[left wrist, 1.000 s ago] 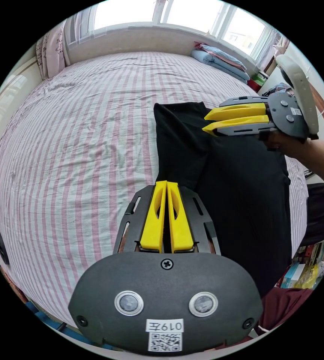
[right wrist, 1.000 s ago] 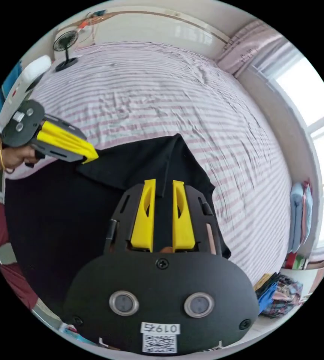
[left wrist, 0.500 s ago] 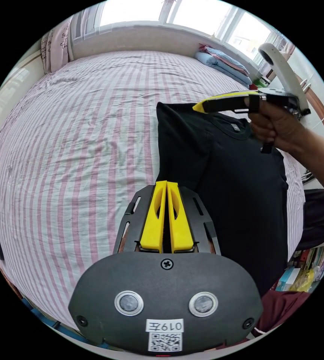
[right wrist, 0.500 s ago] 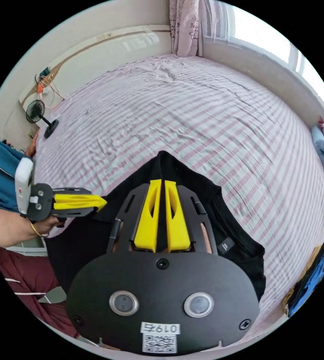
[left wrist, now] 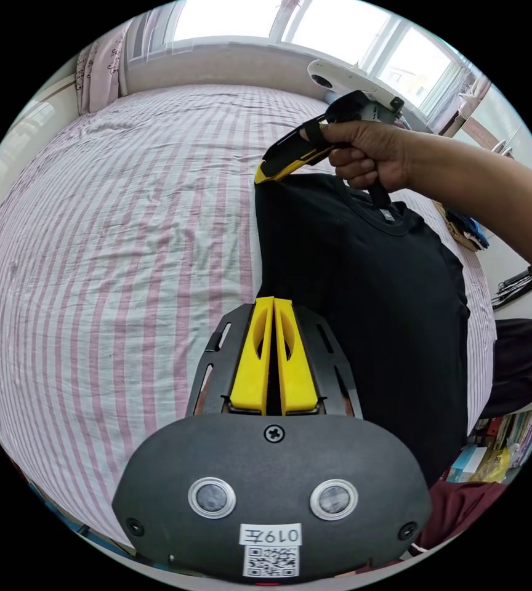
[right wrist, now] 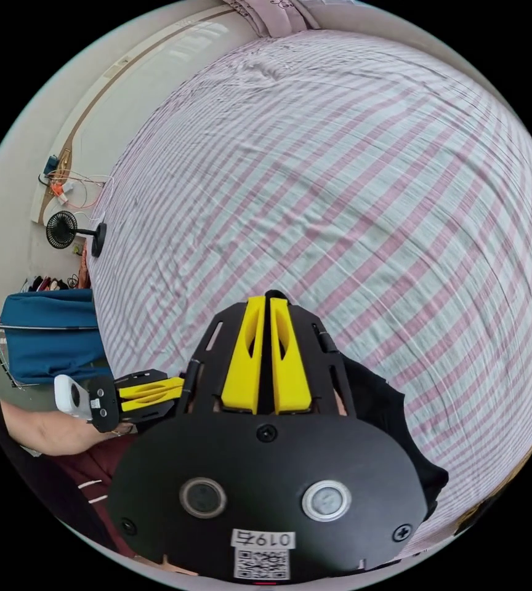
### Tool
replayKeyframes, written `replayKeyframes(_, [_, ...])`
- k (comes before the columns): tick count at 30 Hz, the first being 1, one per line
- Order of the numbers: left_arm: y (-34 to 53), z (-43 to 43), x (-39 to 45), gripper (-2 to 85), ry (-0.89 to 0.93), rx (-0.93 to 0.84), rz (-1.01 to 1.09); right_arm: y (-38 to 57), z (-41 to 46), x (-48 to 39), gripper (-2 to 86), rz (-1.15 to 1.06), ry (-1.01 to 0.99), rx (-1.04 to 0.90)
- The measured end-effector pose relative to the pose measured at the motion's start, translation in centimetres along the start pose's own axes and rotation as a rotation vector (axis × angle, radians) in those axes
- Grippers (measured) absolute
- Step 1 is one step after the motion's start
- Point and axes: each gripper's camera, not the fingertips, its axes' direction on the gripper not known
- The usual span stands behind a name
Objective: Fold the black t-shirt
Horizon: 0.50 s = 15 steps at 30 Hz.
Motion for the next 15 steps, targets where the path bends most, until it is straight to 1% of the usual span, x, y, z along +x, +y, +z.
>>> replayKeyframes(2, [0.2, -1.0, -0.8, 0.7, 0.010, 0.004, -0.049, 0.5, 1.5, 1.9, -0.1, 0.019, -0.027, 0.001])
replayKeyframes(5, [0.5, -2.3, -2.4, 0.7, 0.061, 0.008, -0.156, 2.0, 3.5, 5.7, 1.1, 0.072, -0.150, 0.007])
replayKeyframes(7, [0.5, -3.2, -3.0, 0.7, 0.073, 0.001, -0.181, 3.4, 4.5, 8.4, 4.0, 0.076, -0.245, -0.001])
replayKeyframes(9, [0.2, -4.1, -3.1, 0.7, 0.054, -0.010, -0.163, 4.7, 4.5, 9.7, 5.4, 0.068, -0.244, 0.015])
replayKeyframes(12, [-0.2, -5.9, -3.0, 0.8, 0.006, -0.015, -0.111, 7.8, 3.5, 11.1, 5.9, 0.061, -0.217, 0.115])
replayKeyframes(14, [-0.4, -7.9, -3.1, 0.8, -0.018, 0.007, -0.093, 10.6, 2.5, 11.3, 4.0, 0.058, -0.201, 0.198])
replayKeyframes(15, [-0.5, -8.6, -3.2, 0.8, -0.026, 0.014, -0.096, 13.3, 1.6, 10.9, 1.6, 0.046, -0.165, 0.279])
